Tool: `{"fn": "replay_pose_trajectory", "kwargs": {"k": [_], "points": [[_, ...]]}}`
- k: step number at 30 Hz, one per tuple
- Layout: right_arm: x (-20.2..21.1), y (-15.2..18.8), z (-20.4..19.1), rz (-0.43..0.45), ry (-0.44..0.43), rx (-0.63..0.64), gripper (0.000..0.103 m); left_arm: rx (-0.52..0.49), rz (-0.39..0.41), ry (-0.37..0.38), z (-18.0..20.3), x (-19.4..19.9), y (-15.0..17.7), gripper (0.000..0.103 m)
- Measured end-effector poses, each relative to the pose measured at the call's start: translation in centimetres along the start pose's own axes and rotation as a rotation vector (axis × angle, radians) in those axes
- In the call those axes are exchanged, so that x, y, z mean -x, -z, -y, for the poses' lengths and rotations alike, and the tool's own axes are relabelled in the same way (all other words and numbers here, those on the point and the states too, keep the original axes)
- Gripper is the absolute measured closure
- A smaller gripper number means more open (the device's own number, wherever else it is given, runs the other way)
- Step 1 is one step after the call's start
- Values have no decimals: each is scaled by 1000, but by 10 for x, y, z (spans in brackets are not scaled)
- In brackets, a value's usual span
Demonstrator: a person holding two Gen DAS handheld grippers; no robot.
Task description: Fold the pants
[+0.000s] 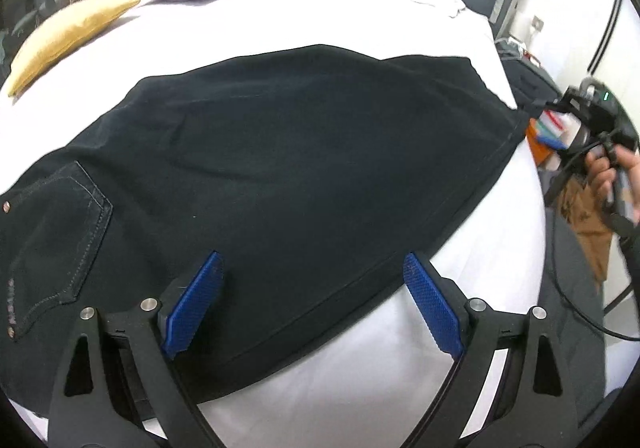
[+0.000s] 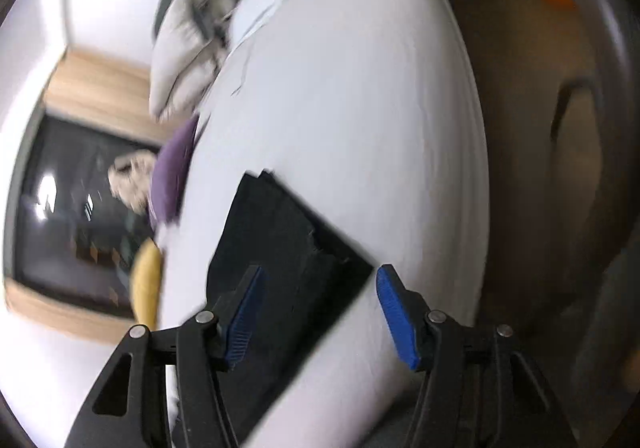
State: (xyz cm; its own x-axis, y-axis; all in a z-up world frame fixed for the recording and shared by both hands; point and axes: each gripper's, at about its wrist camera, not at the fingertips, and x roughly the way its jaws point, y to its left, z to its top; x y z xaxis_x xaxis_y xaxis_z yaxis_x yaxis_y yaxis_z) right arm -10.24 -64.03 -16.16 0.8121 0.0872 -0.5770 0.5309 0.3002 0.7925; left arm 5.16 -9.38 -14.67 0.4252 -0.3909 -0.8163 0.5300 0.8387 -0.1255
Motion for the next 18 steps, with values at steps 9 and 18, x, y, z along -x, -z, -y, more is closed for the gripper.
{"fn": "replay_pose_trajectory", "kwargs": {"k": [9, 18], "points": [[-48, 23, 12, -36, -76, -111, 42, 78, 16, 34, -12, 10, 12, 11], [-56, 37, 21, -51, -40, -134, 51, 76, 2, 70, 0, 6, 20, 11]]}}
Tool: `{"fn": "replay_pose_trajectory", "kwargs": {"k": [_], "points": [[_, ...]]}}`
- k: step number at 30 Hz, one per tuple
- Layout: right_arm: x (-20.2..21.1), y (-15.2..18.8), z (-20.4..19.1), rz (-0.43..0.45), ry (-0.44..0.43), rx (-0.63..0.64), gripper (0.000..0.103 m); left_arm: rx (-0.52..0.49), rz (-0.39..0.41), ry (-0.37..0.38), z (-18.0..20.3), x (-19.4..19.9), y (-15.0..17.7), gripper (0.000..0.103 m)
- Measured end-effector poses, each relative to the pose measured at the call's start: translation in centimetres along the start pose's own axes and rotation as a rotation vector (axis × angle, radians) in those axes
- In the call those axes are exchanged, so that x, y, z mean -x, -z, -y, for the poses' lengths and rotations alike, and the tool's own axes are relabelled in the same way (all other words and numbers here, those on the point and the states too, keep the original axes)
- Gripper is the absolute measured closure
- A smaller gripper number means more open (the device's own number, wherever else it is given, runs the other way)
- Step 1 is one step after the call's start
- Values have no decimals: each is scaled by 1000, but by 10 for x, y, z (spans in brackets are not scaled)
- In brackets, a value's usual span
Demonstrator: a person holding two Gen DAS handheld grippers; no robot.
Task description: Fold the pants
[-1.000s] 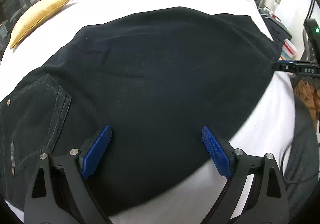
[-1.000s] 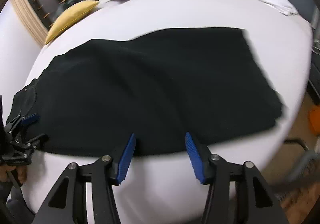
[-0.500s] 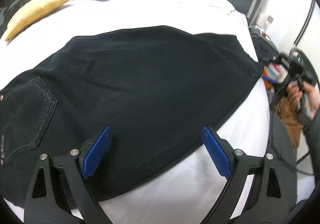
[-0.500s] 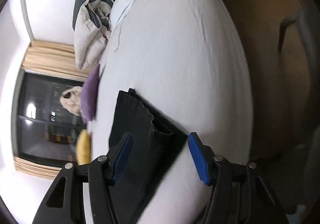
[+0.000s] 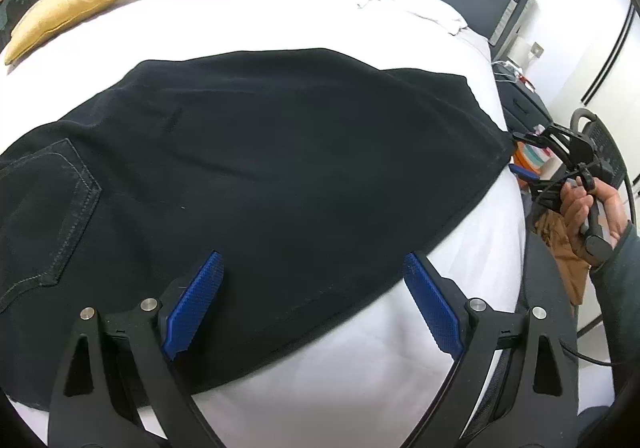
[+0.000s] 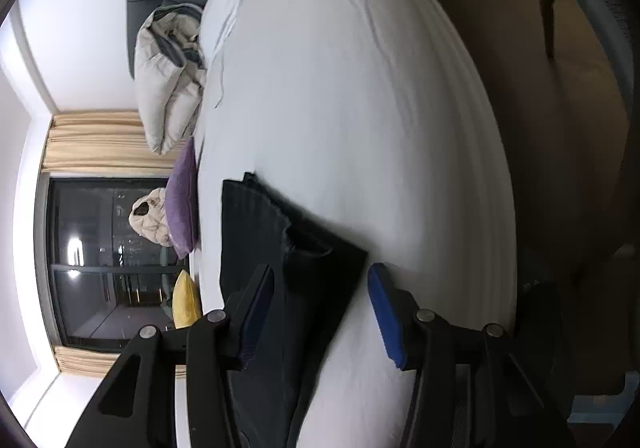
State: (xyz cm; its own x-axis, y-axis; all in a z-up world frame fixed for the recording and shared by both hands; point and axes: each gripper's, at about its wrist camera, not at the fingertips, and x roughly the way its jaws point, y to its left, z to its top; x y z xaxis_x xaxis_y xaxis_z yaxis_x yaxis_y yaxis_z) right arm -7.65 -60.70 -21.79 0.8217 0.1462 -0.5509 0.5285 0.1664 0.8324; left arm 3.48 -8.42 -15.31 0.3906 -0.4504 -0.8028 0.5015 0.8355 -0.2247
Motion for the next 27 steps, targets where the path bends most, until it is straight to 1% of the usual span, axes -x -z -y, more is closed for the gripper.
{"fn": "replay_pose_trajectory", "kwargs": {"k": [2, 4, 10, 12, 13, 14, 18, 20, 21, 22, 23, 24, 25, 27], "points": [[-5, 1, 2, -1, -15, -23, 51, -8, -1, 13, 5, 0, 1, 11], [-10, -1, 4, -7, -56, -40, 49, -15, 1, 22, 9, 1, 2, 11], [-22, -12, 8, -1, -155, -89, 49, -21, 2, 36, 13, 5, 3, 11], [-20, -11, 12, 0, -153, -109, 54, -17, 2, 35, 12, 6, 3, 11], [-16, -9, 14, 0, -139, -119, 59, -14, 1, 36, 12, 6, 4, 11], [-13, -7, 17, 4, -130, -127, 62, -12, -1, 38, 12, 5, 4, 11], [-11, 7, 27, -14, -170, -168, 62, -15, -14, 53, 16, 3, 7, 11], [-15, 8, 26, -19, -171, -179, 62, -26, -20, 60, 20, 2, 9, 11], [-18, 8, 23, -19, -170, -183, 61, -32, -20, 65, 22, 2, 10, 11], [-21, 8, 20, -17, -174, -183, 59, -38, -20, 71, 24, 3, 10, 11], [-23, 7, 16, -17, -182, -180, 54, -43, -20, 75, 26, 4, 11, 11], [-27, 6, 12, -15, -195, -179, 51, -47, -20, 76, 27, 4, 11, 11], [-31, 5, 10, -11, -215, -189, 46, -50, -19, 77, 27, 5, 11, 11], [-32, -1, 9, -2, -270, -205, 45, -50, -18, 79, 27, 6, 11, 11]]}}
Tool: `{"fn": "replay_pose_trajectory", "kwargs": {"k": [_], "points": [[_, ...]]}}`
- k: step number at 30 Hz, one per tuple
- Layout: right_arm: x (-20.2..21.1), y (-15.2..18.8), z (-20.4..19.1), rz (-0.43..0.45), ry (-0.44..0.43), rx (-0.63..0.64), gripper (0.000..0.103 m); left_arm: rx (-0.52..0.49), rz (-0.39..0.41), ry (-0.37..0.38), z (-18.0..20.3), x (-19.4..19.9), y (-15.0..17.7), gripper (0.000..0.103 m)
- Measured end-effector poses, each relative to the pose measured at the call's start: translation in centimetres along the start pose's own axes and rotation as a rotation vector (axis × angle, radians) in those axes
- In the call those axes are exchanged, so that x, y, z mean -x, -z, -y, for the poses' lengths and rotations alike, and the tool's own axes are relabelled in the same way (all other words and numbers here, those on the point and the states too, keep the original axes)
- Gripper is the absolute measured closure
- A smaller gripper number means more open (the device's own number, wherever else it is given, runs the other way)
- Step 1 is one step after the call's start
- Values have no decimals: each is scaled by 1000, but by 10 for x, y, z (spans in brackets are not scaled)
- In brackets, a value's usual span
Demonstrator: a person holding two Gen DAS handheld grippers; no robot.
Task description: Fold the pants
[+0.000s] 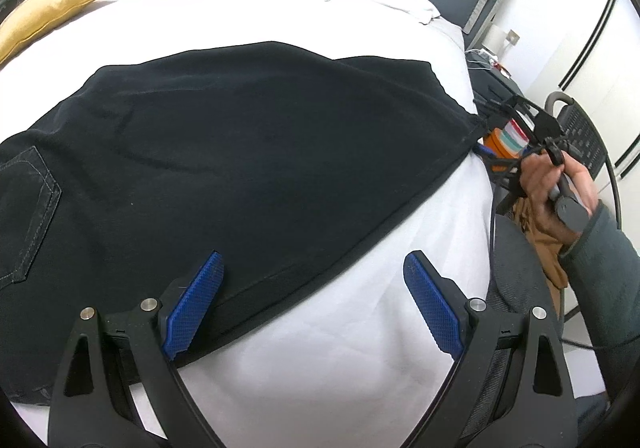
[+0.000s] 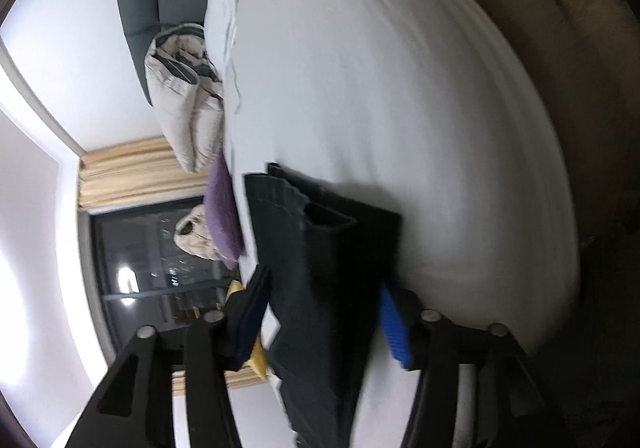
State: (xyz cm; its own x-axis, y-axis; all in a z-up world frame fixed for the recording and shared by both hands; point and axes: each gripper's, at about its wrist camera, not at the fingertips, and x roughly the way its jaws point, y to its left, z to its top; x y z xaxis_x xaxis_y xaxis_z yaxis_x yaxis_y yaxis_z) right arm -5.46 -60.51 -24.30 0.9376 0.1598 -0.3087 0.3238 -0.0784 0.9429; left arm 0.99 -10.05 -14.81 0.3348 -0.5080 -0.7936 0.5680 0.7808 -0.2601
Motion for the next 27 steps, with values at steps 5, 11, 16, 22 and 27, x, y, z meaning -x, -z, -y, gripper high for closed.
{"fn": "replay_pose_trajectory", "kwargs": {"k": [5, 11, 16, 22, 27], "points": [[-6, -8, -15, 8, 52, 99, 63, 12, 1, -2, -3, 1, 1, 11], [-10, -8, -23, 10, 112, 155, 87, 6, -7, 3, -2, 0, 1, 11], [-16, -2, -33, 43, 126, 195, 88, 46, -8, 4, -10, 0, 1, 11], [-27, 1, -40, 65, 201, 264, 88, 98, 21, 9, -23, 0, -17, 11], [-31, 13, -61, 89, 254, 384, 89, 189, 22, 30, -46, -10, -44, 11]]}}
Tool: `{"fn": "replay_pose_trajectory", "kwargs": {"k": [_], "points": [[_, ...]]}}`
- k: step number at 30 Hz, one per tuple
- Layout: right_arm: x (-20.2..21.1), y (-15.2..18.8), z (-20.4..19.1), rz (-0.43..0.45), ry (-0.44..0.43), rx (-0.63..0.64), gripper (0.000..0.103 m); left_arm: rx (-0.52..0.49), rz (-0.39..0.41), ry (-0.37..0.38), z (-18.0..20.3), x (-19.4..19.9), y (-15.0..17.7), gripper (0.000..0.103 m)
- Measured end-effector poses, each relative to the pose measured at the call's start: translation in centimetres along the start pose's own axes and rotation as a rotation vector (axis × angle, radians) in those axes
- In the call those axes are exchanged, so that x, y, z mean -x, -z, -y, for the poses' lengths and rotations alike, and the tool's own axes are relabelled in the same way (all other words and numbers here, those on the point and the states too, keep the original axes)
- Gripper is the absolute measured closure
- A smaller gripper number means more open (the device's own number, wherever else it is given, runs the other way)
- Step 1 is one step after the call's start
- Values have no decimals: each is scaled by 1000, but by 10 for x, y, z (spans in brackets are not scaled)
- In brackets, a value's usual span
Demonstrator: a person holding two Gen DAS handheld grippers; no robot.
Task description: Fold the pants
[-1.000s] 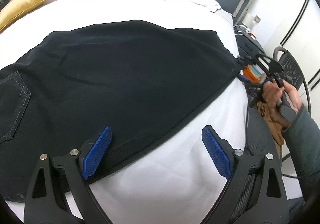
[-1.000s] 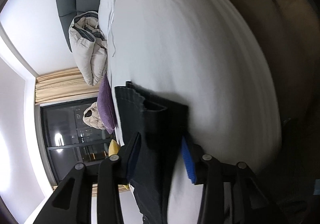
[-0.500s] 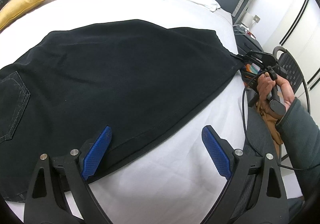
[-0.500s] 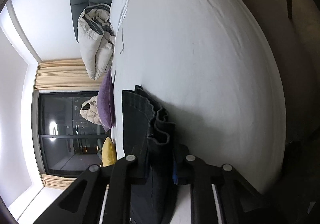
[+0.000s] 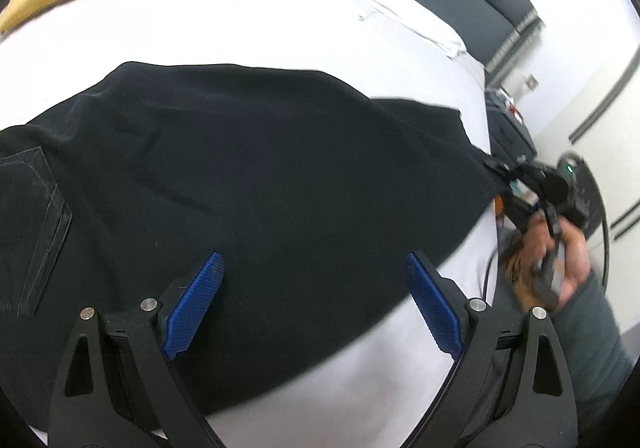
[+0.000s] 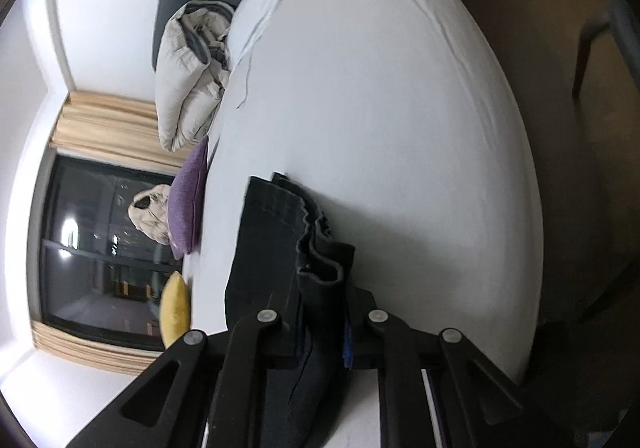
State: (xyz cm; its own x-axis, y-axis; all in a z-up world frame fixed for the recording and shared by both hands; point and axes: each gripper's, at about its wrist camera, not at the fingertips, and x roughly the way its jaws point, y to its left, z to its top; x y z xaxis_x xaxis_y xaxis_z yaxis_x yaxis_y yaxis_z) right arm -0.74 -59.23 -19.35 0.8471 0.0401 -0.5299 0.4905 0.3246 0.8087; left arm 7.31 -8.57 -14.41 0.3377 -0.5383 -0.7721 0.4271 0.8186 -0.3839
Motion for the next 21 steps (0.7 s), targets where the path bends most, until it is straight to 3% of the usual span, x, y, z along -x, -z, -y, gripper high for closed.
{"fn": "replay_pose_trajectory", "kwargs": {"k": [4, 7, 10, 12, 13, 16, 21], "points": [[4, 7, -30, 19, 49, 133, 89, 103, 5, 49, -23, -10, -24, 11], [3, 38, -90, 14, 92, 425, 89, 161, 9, 105, -37, -13, -36, 11], [-6, 121, -167, -49, 86, 890, 89, 248, -9, 211, -51, -19, -47, 11], [-16, 195, -194, -91, 83, 1210, 89, 321, -20, 304, -60, -24, -52, 11], [-20, 218, -196, -102, 86, 1287, 89, 366, -42, 354, -65, -30, -53, 11], [-29, 258, -193, -110, 98, 1388, 89, 455, -122, 413, -75, -48, -56, 10], [-29, 272, -188, -97, 129, 1452, 89, 496, -146, 472, -80, -62, -71, 10]]}}
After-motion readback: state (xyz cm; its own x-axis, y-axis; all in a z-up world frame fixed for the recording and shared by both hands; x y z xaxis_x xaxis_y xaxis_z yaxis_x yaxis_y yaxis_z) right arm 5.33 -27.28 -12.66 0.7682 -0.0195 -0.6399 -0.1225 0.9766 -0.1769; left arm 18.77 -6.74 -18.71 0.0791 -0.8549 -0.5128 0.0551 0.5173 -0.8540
